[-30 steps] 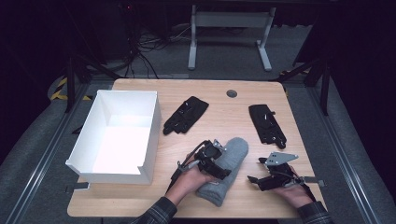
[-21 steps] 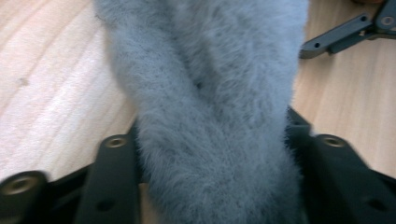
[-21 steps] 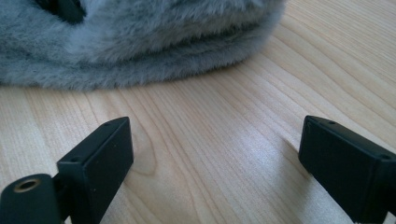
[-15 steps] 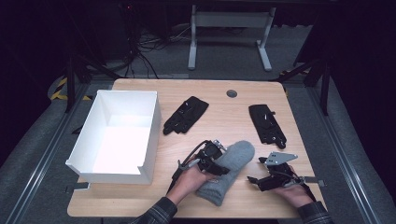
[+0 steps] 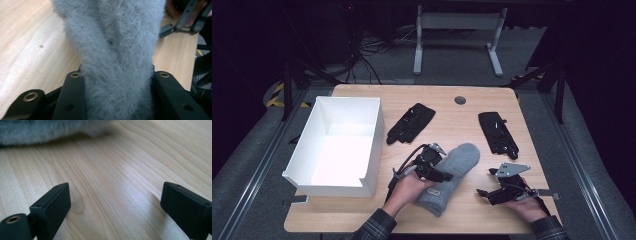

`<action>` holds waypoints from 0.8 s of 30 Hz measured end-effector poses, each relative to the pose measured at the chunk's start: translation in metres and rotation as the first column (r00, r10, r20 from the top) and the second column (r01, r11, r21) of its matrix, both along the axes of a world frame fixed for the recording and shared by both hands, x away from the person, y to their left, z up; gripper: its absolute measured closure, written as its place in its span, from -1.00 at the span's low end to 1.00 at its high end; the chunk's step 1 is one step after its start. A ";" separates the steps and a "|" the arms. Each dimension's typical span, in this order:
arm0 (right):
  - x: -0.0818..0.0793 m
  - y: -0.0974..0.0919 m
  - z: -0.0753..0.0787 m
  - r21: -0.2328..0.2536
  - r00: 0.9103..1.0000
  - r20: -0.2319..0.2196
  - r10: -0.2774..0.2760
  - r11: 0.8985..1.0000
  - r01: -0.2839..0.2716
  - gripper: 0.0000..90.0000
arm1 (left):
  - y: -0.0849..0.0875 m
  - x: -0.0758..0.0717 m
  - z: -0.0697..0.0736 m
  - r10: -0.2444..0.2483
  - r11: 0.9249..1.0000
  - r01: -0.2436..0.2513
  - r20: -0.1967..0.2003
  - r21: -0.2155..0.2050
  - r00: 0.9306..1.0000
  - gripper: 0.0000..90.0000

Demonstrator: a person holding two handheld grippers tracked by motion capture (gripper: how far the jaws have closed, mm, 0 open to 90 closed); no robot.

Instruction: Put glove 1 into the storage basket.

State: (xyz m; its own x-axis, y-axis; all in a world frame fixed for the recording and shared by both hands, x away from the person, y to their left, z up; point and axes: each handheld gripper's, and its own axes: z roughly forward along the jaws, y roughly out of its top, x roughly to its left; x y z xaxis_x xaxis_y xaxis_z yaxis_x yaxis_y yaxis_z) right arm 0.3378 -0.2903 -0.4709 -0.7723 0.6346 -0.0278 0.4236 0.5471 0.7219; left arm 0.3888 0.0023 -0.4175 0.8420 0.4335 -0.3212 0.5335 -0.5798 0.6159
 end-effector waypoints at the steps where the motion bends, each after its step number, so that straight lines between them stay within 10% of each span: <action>1: 0.000 0.000 0.000 0.000 1.000 0.000 0.000 1.000 0.000 -0.79 | 0.002 0.000 0.003 0.008 1.000 -0.008 0.003 -0.003 1.000 0.39; 24: 0.000 0.000 0.000 -0.002 1.000 0.001 0.000 1.000 0.000 -0.79 | 0.043 0.003 0.089 0.088 0.996 -0.088 0.077 -0.006 0.993 0.37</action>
State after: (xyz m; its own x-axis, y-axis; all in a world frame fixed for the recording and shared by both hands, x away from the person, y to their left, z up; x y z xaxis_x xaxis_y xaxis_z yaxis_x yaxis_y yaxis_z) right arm 0.3380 -0.2900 -0.4710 -0.7720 0.6349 -0.0295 0.4231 0.5481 0.7215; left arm 0.3919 0.0452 -0.3281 0.8228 0.5062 -0.2583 0.5334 -0.5311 0.6583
